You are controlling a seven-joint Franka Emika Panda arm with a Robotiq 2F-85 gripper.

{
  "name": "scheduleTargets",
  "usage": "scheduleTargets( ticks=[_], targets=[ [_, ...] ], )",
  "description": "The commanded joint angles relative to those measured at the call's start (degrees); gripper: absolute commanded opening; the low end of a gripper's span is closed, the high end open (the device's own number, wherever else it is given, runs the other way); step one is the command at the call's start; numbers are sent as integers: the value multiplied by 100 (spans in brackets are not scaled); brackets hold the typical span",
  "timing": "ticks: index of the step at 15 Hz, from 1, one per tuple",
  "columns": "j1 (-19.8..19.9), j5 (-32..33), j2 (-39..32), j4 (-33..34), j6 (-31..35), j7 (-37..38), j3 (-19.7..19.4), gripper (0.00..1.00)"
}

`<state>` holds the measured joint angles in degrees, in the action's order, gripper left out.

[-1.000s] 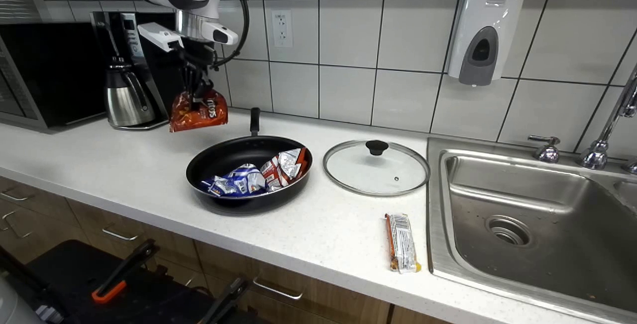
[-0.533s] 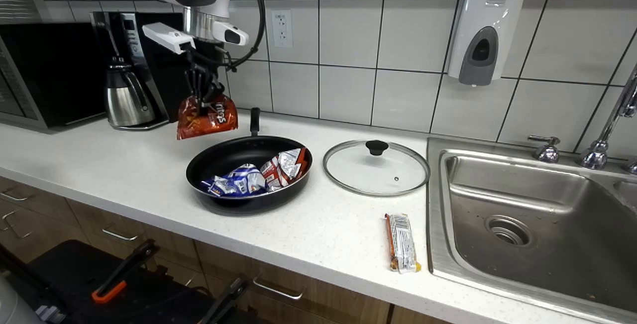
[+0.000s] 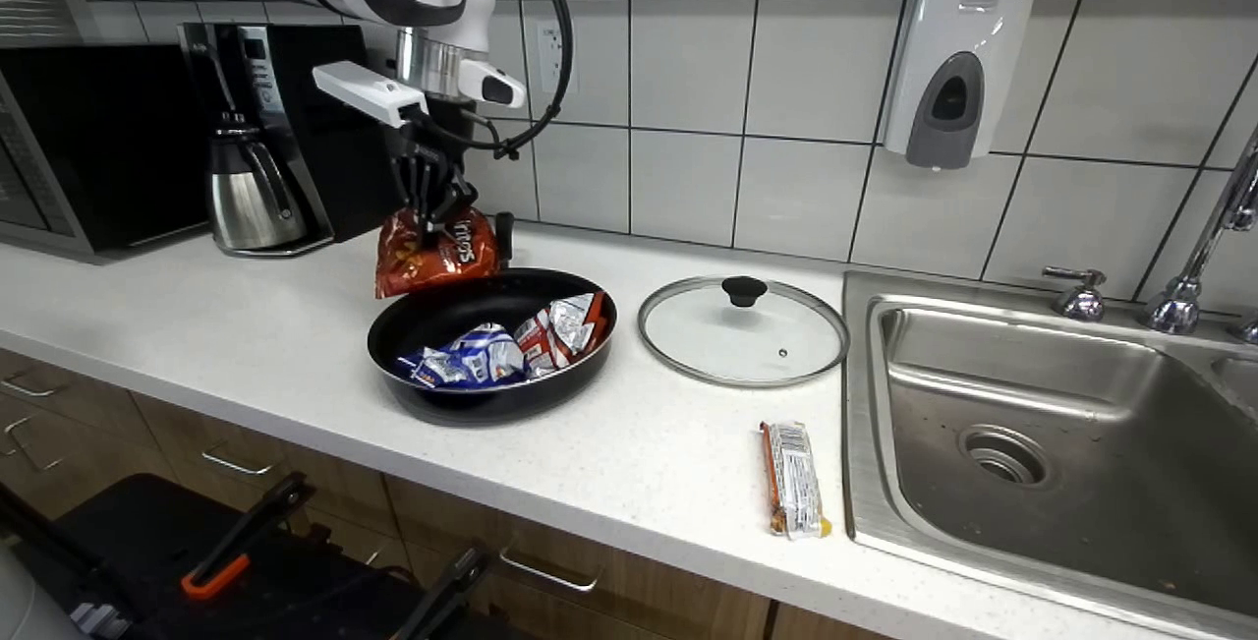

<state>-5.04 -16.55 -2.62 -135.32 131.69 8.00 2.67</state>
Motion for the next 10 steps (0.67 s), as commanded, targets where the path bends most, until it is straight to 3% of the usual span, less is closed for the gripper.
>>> scheduleTargets(
  ticks=[1, 10],
  targets=[
    [143, -20, 78, -116, -51, -332, -41, 0],
    [323, -50, -262, -165, 3, -699, -175, 0]
  ],
)
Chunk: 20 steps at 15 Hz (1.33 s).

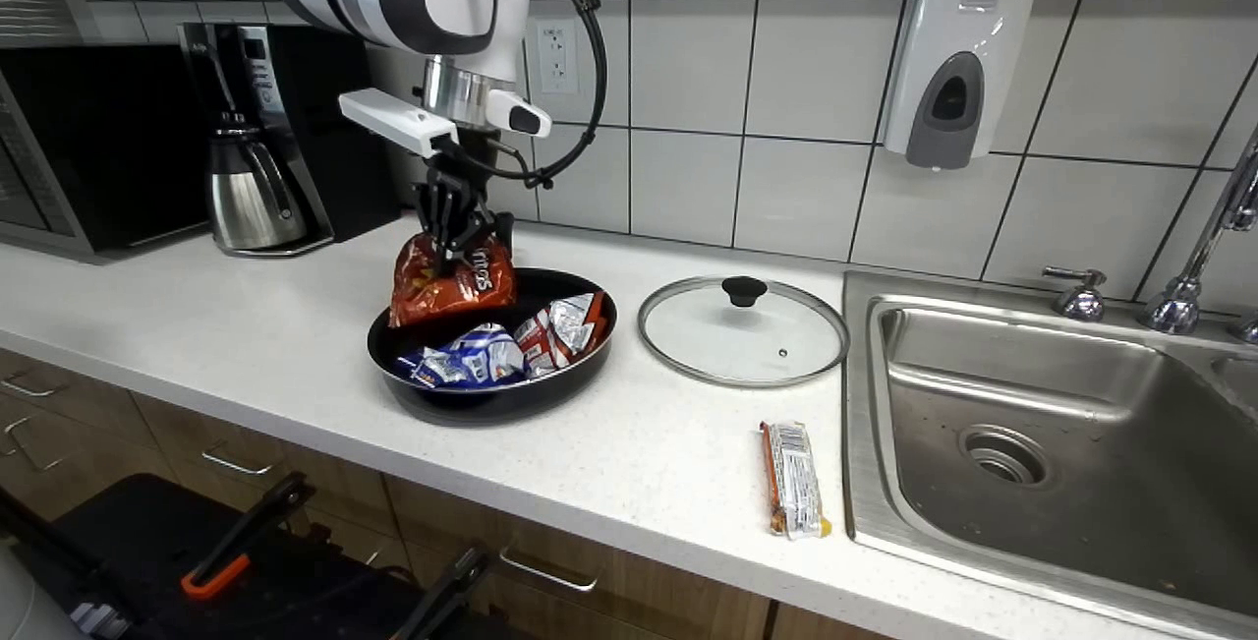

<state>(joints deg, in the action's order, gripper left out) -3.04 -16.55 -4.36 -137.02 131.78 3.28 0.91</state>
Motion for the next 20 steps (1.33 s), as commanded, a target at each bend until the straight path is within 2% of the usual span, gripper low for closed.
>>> scheduleTargets(
  ticks=[1, 9, 20],
  targets=[
    [140, -37, -148, 23, -4, -241, -11, 0],
    [243, 63, -772, 417, -4, -210, -70, 0],
    [262, 65, -1142, 698, -40, -198, -35, 0]
  ],
)
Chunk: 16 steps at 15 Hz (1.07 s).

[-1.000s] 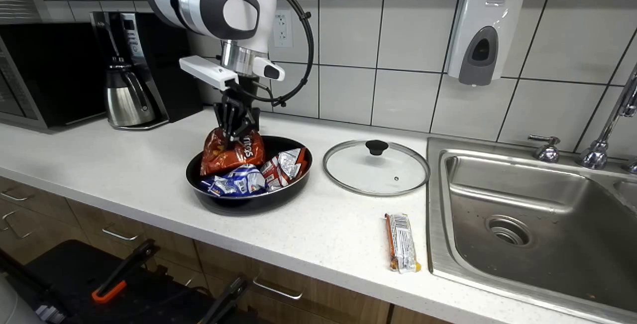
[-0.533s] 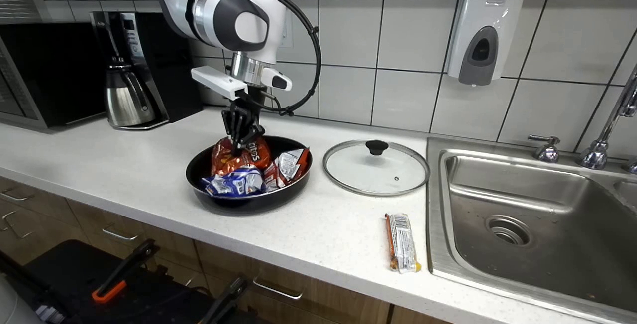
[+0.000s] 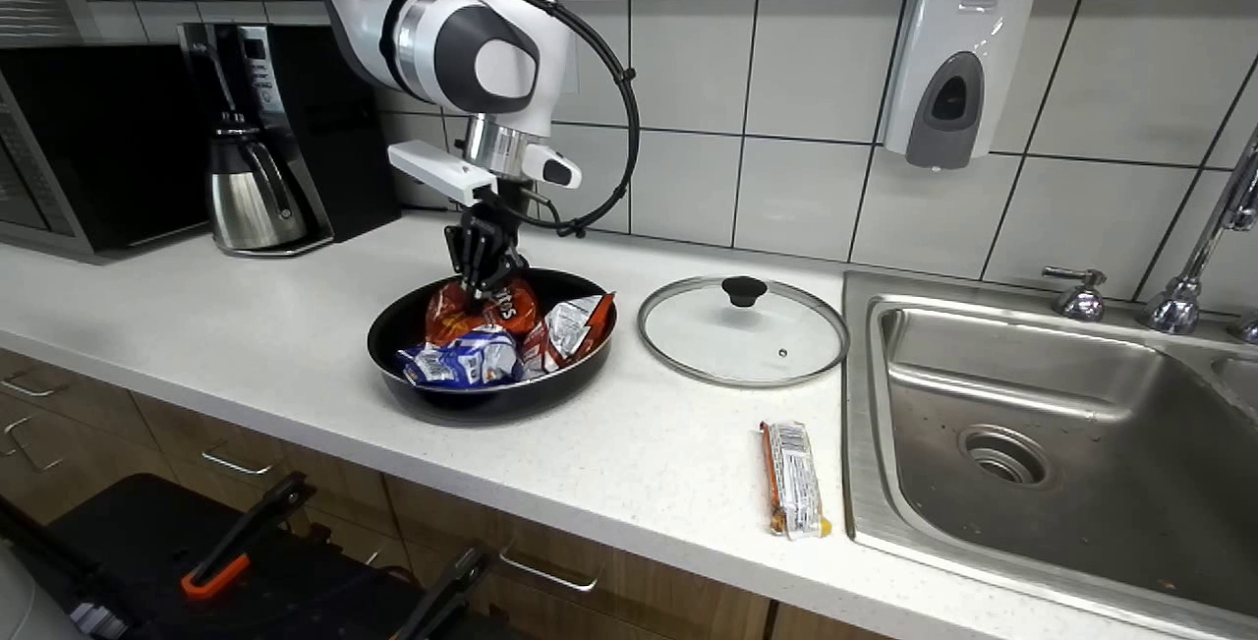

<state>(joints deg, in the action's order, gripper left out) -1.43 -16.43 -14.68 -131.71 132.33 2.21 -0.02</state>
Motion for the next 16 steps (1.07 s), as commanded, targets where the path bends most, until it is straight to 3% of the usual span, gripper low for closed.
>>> scheduleTargets(
  ticks=[1, 2, 12, 16],
  targets=[
    [99, 56, -114, 175, -93, -87, 60, 13],
    [94, 68, -101, 174, -97, -75, 60, 27],
    [37, 168, 395, 0, -57, 44, 58, 99],
    [56, 202, 723, -137, -2, 81, 19, 100]
  ],
)
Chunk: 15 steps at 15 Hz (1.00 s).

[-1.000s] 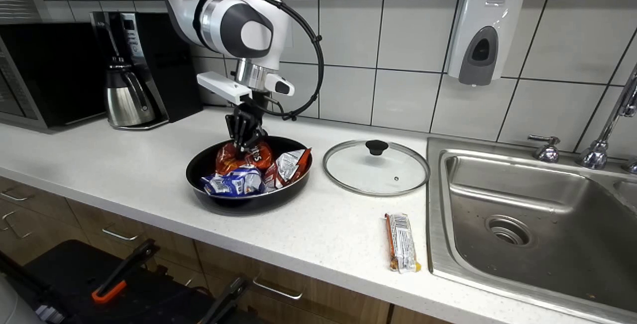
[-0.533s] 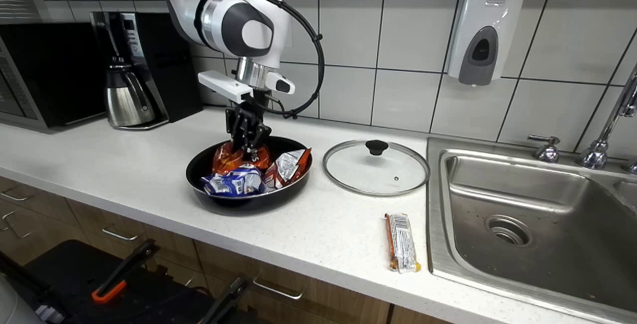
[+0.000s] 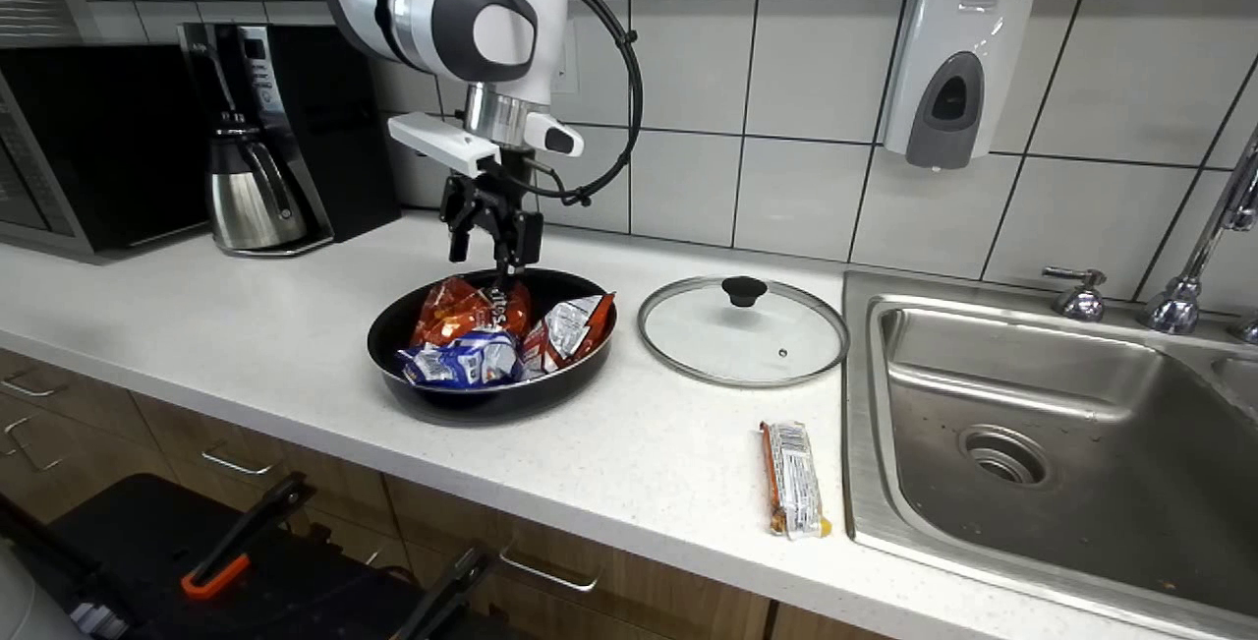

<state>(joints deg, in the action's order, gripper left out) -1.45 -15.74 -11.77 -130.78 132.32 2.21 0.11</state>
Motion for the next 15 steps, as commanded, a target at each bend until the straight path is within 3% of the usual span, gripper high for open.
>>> scheduleTargets(
  ticks=[1, 7, 15],
  targets=[
    [68, 144, 511, -256, -6, 85, -11, 100],
    [238, 103, 938, -409, -73, -122, -202, 100],
    [521, 1019, 958, -339, -105, -115, -554, 100]
  ],
)
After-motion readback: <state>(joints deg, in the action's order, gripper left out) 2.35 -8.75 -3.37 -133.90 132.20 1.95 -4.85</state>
